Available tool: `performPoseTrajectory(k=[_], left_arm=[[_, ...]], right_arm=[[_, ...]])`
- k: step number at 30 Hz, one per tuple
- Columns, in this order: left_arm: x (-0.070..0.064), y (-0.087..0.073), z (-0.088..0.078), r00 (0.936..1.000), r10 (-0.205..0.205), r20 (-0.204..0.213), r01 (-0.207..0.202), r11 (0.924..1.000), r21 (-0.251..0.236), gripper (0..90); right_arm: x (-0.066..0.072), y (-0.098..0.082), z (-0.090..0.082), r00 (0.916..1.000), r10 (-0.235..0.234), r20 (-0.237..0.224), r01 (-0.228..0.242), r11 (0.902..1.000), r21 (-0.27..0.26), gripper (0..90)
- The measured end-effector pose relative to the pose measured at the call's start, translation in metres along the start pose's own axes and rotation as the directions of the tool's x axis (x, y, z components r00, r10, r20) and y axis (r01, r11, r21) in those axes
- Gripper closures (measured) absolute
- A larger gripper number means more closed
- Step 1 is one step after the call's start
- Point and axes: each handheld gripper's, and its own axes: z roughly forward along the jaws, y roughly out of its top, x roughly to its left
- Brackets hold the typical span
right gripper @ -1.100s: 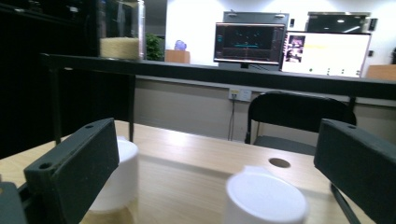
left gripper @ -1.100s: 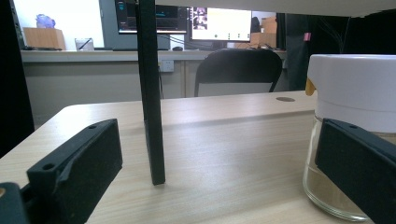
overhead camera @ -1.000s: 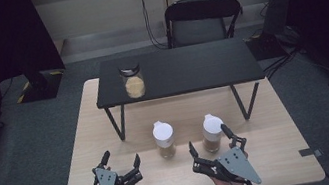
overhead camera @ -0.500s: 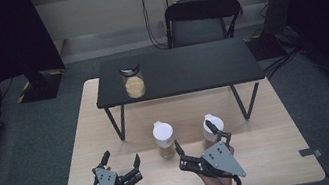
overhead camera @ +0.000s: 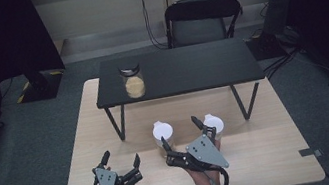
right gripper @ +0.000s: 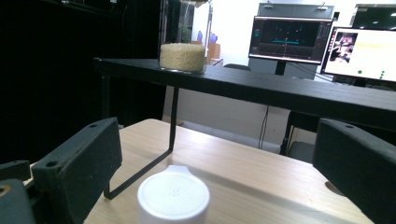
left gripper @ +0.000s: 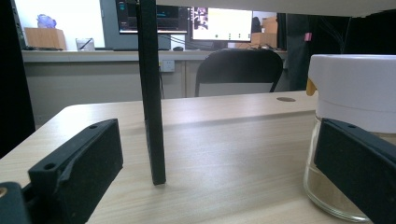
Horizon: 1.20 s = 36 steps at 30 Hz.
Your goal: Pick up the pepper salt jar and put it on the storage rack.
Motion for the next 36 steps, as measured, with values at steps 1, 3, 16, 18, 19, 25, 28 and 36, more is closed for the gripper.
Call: performPoseTrajectory(k=[1,3,16,18,19,25,28,36], left_arm=[[0.000,0.000,0.000,1.0000,0.000,0.000,0.000,1.0000,0.000,0.7],[0.000,0.000,0.000,1.0000,0.000,-0.004,0.000,1.0000,0.000,0.7],[0.000,0.000,0.000,1.0000,0.000,-0.006,0.000,1.0000,-0.001,0.6],[0.000,0.000,0.000,1.0000,0.000,-0.006,0.000,1.0000,-0.001,0.7],[0.000,0.000,0.000,1.0000,0.000,-0.007,0.000,1.0000,-0.001,0.7],[0.000,0.000,0.000,1.0000,0.000,-0.007,0.000,1.0000,-0.001,0.7],[0.000,0.000,0.000,1.0000,0.000,-0.007,0.000,1.0000,-0.001,0.7],[0.000,0.000,0.000,1.0000,0.000,-0.008,0.000,1.0000,-0.001,0.7]], right_arm=[[0.001,-0.001,0.002,1.0000,0.001,-0.001,-0.001,1.0000,0.001,0.2],[0.002,-0.002,0.006,0.9999,0.011,-0.003,-0.011,0.9999,0.002,0.2],[0.010,-0.017,0.026,0.9983,0.030,-0.050,-0.029,0.9993,0.025,1.4],[0.013,-0.022,0.029,0.9983,0.030,-0.050,-0.028,0.9990,0.036,1.7],[0.015,-0.025,0.030,0.9985,0.025,-0.050,-0.023,0.9990,0.039,2.0],[0.019,-0.037,0.035,0.9980,0.031,-0.056,-0.028,0.9980,0.057,4.7],[0.019,-0.043,0.037,0.9978,0.039,-0.053,-0.036,0.9975,0.062,5.4],[0.019,-0.056,0.041,0.9960,0.072,-0.054,-0.067,0.9940,0.087,7.8]])
